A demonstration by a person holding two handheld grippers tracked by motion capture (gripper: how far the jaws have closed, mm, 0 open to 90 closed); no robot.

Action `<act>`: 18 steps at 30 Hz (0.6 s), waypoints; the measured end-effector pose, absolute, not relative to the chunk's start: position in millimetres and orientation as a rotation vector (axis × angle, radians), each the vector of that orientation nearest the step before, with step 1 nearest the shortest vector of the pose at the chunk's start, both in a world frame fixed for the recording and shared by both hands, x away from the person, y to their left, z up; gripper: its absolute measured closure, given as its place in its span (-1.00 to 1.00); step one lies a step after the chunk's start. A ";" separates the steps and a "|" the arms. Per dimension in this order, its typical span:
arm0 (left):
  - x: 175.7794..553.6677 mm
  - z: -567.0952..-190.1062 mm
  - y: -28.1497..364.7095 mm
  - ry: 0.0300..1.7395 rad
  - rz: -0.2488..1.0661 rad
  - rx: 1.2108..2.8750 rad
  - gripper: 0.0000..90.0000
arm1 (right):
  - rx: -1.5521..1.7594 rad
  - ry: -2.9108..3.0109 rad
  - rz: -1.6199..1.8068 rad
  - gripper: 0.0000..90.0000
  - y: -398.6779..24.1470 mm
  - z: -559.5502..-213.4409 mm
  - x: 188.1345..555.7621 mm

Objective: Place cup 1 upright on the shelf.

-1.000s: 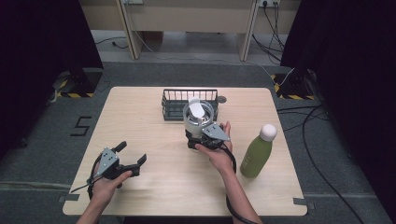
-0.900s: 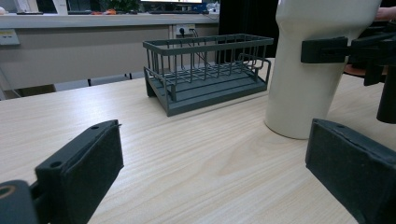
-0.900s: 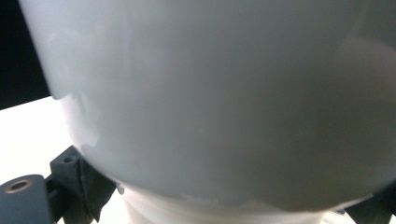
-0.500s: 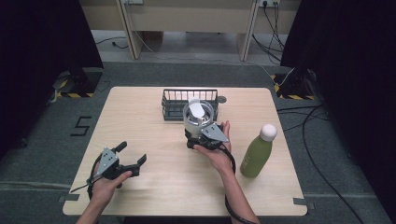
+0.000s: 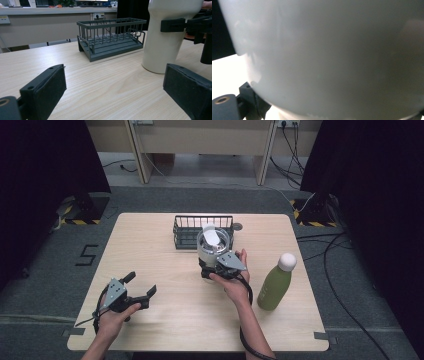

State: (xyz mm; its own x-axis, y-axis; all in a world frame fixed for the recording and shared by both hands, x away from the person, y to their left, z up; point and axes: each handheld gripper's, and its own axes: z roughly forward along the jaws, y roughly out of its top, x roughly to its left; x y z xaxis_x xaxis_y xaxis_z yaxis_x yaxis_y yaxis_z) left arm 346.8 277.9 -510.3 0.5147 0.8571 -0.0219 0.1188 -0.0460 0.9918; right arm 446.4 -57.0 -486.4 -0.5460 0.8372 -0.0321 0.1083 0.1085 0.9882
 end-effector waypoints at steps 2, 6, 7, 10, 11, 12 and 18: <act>346.9 -510.5 278.1 0.882 0.746 1.518 -0.91 | 0.932 1.766 1.503 -0.82 -57.8 -485.6 446.9; 346.8 -510.3 278.9 0.887 0.748 1.512 -0.91 | 0.926 1.763 1.504 -0.82 -58.3 -481.8 446.9; 346.6 -510.2 279.2 0.887 0.748 1.511 -0.91 | 0.935 1.753 1.510 -0.82 -59.0 -479.0 447.3; 346.5 -510.1 279.4 0.889 0.748 1.508 -0.91 | 0.936 1.742 1.523 -0.82 -59.9 -476.0 447.5; 346.7 -510.1 279.6 0.889 0.749 1.508 -0.91 | 0.939 1.740 1.528 -0.82 -59.9 -475.4 447.6; 346.6 -510.0 279.6 0.890 0.749 1.508 -0.91 | 0.940 1.737 1.532 -0.82 -59.7 -474.9 447.8; 346.5 -509.9 280.1 0.892 0.750 1.506 -0.91 | 0.933 1.733 1.529 -0.82 -58.4 -471.0 449.6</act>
